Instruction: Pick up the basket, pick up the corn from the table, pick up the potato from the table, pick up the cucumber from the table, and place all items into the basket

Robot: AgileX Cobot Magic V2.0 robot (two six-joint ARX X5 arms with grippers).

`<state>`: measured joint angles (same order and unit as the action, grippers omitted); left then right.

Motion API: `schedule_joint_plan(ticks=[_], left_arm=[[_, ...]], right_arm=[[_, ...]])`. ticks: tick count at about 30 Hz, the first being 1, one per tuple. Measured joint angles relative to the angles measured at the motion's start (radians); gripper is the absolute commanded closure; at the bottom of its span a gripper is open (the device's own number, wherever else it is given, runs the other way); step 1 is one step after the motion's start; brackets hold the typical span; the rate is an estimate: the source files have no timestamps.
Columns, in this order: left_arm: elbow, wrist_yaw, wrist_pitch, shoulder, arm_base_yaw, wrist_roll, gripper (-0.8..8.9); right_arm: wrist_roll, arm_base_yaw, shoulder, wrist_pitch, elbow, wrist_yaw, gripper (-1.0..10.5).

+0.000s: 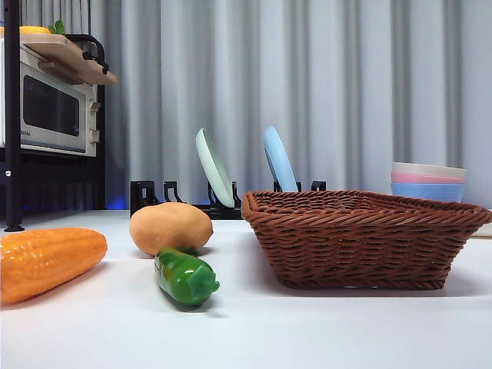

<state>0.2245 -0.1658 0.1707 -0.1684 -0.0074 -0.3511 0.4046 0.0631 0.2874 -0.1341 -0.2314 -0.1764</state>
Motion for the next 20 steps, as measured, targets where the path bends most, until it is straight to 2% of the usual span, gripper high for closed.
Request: schedule_joint_plan(ticks=[4,10,14,18,20], left_arm=[[0.101,-0.06,0.008,-0.152,0.0,0.05,8.21],[0.289,-0.206,0.067,-0.42,0.0,0.16,8.21],[0.408,-0.278,0.133,-0.59,0.0,0.227,8.18],[0.493,-0.305,0.195,-0.707,0.0,0.27,8.13],[0.526,-0.307,0.209,-0.751,0.0,0.281,8.0]], right_arm=[[-0.052,0.0,0.166,-0.014,-0.124,-0.006,9.6],[-0.138,0.0,0.45,-0.095,-0.336,-0.035,9.5],[-0.198,0.0,0.625,-0.181,-0.467,-0.097,9.5],[-0.267,0.0,0.768,-0.275,-0.577,-0.188,9.4],[-0.299,0.0,0.831,-0.313,-0.621,-0.227,8.9]])
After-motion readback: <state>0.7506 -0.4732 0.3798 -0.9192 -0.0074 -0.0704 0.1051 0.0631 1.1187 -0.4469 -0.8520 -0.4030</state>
